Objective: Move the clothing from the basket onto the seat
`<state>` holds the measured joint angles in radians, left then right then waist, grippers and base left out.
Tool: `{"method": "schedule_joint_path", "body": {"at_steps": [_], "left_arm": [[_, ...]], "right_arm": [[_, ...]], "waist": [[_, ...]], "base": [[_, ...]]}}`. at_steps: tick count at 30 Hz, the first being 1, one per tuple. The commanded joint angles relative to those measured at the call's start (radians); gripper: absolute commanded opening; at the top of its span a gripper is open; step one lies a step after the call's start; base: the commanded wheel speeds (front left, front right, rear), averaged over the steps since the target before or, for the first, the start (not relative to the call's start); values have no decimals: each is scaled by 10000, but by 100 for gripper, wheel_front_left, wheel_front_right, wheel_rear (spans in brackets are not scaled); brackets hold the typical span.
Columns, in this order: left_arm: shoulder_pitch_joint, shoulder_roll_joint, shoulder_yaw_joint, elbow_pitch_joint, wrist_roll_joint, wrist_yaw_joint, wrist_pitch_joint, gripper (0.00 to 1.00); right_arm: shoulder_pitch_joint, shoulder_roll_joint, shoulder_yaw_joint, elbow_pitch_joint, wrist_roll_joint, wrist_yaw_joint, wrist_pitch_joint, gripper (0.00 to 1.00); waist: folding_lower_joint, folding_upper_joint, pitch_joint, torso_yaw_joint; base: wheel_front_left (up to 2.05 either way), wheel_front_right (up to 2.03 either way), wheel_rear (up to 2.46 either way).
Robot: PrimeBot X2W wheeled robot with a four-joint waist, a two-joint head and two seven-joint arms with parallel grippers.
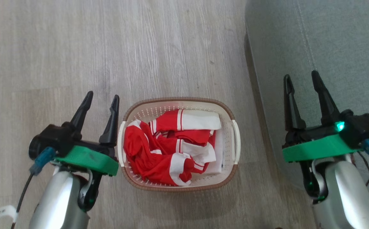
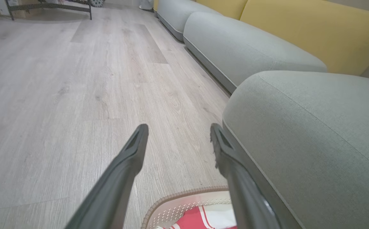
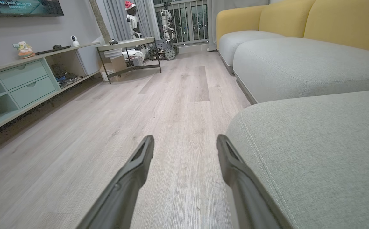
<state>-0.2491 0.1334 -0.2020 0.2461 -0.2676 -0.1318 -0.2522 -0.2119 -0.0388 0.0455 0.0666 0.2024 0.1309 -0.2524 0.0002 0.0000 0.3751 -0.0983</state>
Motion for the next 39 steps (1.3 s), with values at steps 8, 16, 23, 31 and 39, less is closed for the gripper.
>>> {"method": "schedule_joint_path", "body": {"at_steps": [8,16,23,31,39], "left_arm": [[-1137,554,-655,1151,-578,12,-75,100],[-2330,758,-1802,2678,-1117,12,238,100],[-3361,882,-2922,4033,-1645,12,601,100],[-4674,861,-4203,5503,-2040,12,886,100],[-5554,877,-5830,6674,-2722,12,1529,100]], "right_arm": [[-566,-114,226,-579,71,-2,-93,100],[-981,-114,211,-1013,164,-2,-93,100],[-1397,-114,74,-1697,253,-2,-93,100],[-1893,-114,-133,-2380,390,-2,-93,100],[-2262,-114,-2,-2864,585,-2,-93,100]], "waist": [[-2,0,687,-396],[-2,0,1488,-751],[-2,0,2262,-1044],[-2,0,3205,-1305],[-2,0,3946,-1649]], "base": [[0,0,0],[0,0,0],[0,0,0],[0,0,0],[0,0,0]]}}
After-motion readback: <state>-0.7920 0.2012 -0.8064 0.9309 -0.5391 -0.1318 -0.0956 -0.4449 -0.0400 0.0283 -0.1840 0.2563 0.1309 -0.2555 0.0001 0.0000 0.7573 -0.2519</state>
